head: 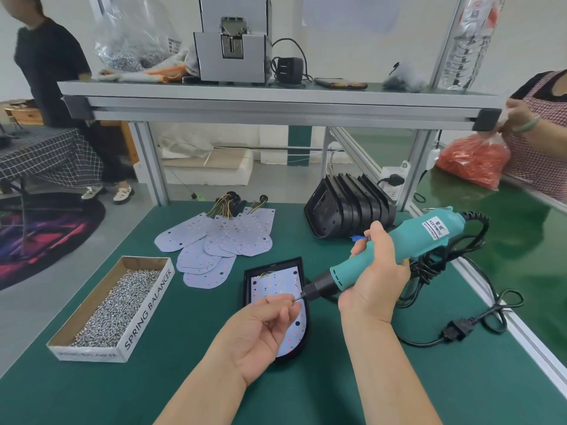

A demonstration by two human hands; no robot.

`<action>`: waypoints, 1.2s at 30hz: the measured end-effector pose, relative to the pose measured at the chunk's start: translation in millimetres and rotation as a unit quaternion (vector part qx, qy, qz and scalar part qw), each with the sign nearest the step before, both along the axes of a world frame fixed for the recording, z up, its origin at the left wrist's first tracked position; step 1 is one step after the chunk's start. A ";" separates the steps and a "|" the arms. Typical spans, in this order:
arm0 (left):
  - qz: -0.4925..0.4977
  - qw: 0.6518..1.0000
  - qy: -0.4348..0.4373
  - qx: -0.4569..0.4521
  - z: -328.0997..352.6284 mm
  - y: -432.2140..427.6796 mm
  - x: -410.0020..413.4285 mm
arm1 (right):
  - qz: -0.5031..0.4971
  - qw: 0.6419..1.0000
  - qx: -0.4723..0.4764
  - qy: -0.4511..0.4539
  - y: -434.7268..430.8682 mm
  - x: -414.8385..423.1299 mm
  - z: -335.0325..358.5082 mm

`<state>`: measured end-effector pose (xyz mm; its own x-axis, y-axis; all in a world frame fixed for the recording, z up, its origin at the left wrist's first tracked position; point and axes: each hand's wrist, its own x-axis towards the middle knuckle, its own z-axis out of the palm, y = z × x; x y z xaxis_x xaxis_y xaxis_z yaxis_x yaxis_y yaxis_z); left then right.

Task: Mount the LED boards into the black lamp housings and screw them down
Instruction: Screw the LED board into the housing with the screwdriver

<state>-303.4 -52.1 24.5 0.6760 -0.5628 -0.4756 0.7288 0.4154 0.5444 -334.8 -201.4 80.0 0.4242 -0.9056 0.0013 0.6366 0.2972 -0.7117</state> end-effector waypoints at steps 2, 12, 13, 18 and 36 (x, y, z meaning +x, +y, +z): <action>0.017 0.998 -0.058 0.032 -0.3 -3.3 -1.0 | -0.017 0.999 0.021 0.035 -2.0 2.1 0.8; -0.028 0.994 -0.110 0.004 1.9 7.4 3.5 | -0.013 0.998 0.046 0.046 -6.5 5.7 2.8; -0.031 0.994 -0.102 0.003 1.6 10.2 5.0 | -0.012 0.998 0.043 0.043 -6.4 6.0 3.8; 0.024 0.979 -0.107 0.170 -10.1 26.1 28.4 | -0.014 1.000 0.019 0.011 -7.0 9.0 7.2; -0.132 0.866 -0.244 0.417 -25.4 -11.4 66.8 | 0.047 0.964 -0.250 0.074 22.0 14.0 -19.5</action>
<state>-236.6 -63.5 -1.0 0.8109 -0.3281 -0.4845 0.3365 -0.4159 0.8448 -320.7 -179.3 60.5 0.5327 -0.7657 0.3605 0.5047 -0.0546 -0.8616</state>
